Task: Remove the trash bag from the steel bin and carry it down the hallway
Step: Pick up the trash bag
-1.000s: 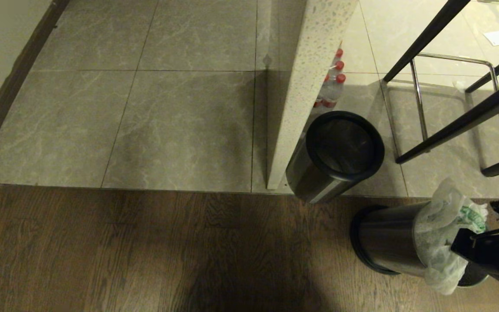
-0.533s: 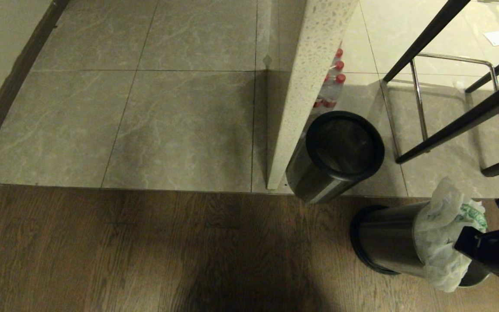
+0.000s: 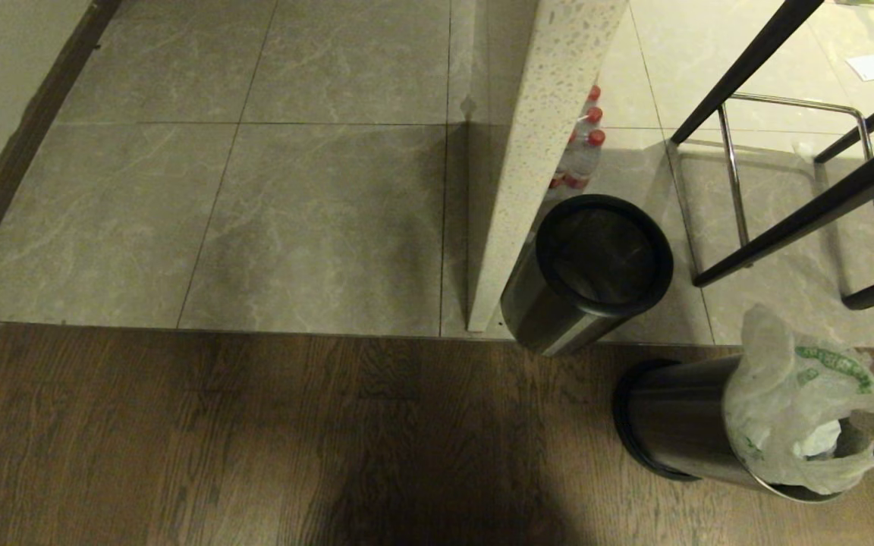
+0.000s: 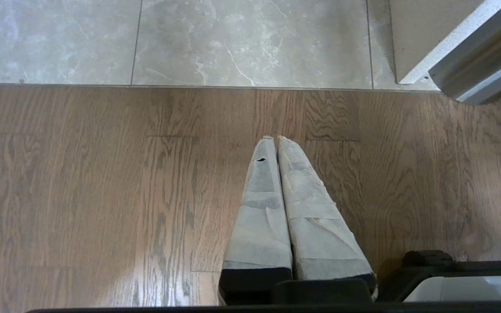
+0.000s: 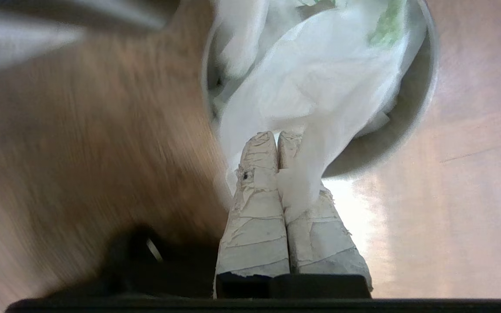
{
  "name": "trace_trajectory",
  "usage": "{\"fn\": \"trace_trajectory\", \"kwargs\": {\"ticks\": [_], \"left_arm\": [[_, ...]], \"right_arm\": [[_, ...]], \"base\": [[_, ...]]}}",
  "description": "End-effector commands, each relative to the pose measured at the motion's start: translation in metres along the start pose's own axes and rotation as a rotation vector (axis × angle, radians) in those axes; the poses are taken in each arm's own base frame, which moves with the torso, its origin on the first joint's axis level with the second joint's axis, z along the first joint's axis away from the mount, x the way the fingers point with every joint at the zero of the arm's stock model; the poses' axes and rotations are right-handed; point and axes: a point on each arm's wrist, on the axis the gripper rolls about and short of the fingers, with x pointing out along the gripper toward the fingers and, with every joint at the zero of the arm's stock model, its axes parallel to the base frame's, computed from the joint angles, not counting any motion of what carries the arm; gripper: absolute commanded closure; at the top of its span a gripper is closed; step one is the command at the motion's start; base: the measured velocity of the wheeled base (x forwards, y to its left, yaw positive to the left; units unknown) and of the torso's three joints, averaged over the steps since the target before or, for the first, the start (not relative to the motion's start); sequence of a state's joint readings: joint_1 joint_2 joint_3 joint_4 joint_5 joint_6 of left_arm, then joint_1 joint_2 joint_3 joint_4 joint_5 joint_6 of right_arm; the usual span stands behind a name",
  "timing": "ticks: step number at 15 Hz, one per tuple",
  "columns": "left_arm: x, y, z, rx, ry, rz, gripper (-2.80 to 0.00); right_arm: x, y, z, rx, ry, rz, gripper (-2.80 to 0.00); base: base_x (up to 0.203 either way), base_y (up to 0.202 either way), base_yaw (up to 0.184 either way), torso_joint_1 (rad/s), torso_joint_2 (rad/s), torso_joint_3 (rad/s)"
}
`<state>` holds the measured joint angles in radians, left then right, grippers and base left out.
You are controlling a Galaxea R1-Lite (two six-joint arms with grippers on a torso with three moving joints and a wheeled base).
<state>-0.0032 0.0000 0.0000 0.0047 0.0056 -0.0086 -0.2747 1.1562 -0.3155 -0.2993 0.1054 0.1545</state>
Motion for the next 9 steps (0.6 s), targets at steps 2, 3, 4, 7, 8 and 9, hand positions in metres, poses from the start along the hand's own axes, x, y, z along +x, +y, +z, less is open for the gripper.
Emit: {"fn": "trace_trajectory", "kwargs": {"ticks": [2, 3, 4, 7, 8, 9], "left_arm": [[0.000, 0.000, 0.000, -0.001, 0.000, 0.001, 0.00], [0.000, 0.000, 0.000, -0.001, 0.000, 0.001, 0.00], [0.000, 0.000, 0.000, -0.001, 0.000, 0.001, 0.00], [0.000, 0.000, 0.000, -0.001, 0.000, 0.001, 0.00], [0.000, 0.000, 0.000, -0.001, 0.000, 0.001, 0.00], [0.000, 0.000, 0.000, -0.001, 0.000, 0.001, 0.00]], "right_arm": [[-0.039, 0.003, -0.011, -0.077, -0.063, 0.025, 0.00], [-0.039, 0.003, -0.011, -0.077, -0.063, 0.025, 0.00], [-0.039, 0.003, -0.011, -0.078, -0.063, 0.025, 0.00], [-0.068, 0.007, -0.025, -0.136, -0.069, 0.059, 0.00], [-0.087, 0.007, -0.035, -0.161, -0.126, 0.070, 0.00], [-0.106, 0.006, -0.049, -0.187, -0.187, 0.082, 0.00]], "base": [[0.000, 0.000, 0.000, 0.000, 0.00, 0.000], [0.000, 0.000, 0.000, 0.000, 0.00, 0.000], [0.000, 0.000, 0.000, 0.000, 0.00, 0.000], [0.000, 0.000, 0.000, 0.000, 0.00, 0.000], [0.000, 0.000, 0.000, 0.000, 0.00, 0.000], [0.000, 0.000, 0.000, 0.000, 0.00, 0.000]]}}
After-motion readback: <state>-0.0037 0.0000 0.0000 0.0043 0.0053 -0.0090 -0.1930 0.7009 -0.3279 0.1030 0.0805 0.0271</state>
